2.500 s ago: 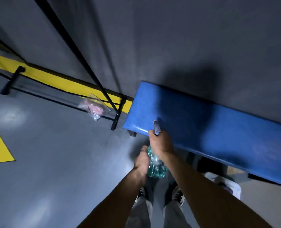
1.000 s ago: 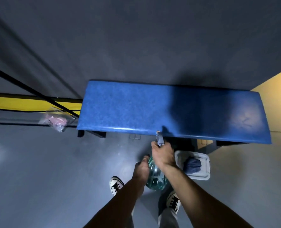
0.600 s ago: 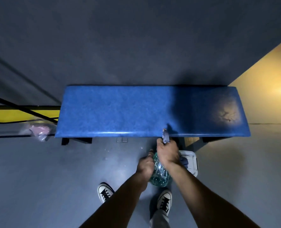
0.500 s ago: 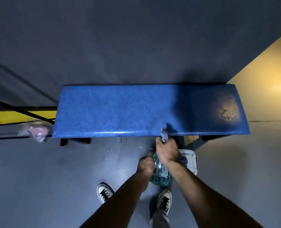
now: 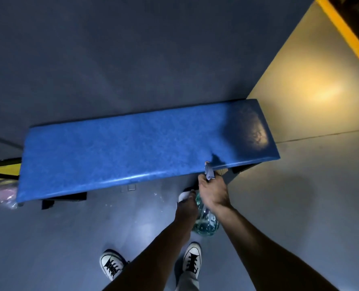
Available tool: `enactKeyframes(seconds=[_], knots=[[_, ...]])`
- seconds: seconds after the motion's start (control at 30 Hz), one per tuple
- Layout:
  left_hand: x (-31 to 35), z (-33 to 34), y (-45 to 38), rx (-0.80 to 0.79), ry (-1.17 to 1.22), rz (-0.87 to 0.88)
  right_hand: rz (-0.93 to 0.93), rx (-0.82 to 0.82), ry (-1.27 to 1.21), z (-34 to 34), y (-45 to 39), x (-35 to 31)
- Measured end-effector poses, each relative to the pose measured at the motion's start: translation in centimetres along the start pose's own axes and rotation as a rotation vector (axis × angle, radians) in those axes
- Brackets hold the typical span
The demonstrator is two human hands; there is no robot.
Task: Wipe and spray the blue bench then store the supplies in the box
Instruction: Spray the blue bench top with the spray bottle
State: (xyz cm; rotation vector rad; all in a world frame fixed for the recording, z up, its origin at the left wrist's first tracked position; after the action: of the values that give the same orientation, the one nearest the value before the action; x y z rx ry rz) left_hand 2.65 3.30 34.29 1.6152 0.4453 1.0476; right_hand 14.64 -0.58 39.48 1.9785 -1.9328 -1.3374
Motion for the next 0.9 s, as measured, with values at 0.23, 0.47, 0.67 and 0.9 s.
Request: enactKeyframes(seconds=[0.23, 0.47, 0.67, 0.9], knots=[[-0.6, 4.2, 0.6, -0.004, -0.03, -0.015, -0.033, -0.058, -0.013, -3.1, -2.0, 2.6], [-1.8, 10.2, -2.4, -0.011, -0.154, 0.16, 0.073, 0.181, -0.239, -8.4, -3.7, 7.4], [-4.2, 13.2, -2.8, -0.036, -0.125, 0.07, 0.048, 0.166, -0.235, -10.1, -5.1, 9.6], [-3.2, 15.6, -1.6, -0.027, -0.178, 0.108, 0.071, 0.17, -0.192, -11.7, -6.2, 11.1]])
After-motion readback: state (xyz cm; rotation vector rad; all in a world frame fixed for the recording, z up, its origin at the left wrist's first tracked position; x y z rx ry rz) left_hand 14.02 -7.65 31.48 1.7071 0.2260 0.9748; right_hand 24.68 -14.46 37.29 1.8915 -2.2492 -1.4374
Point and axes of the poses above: each hand's wrist, its own y-axis away from the middle knuckle, its own z-axis out of the palm, x = y × z, the point moved 7 cm from there along -y, towards the middle knuckle, and after that the axes turned 8 degrees about y, right-handed, at the moved point
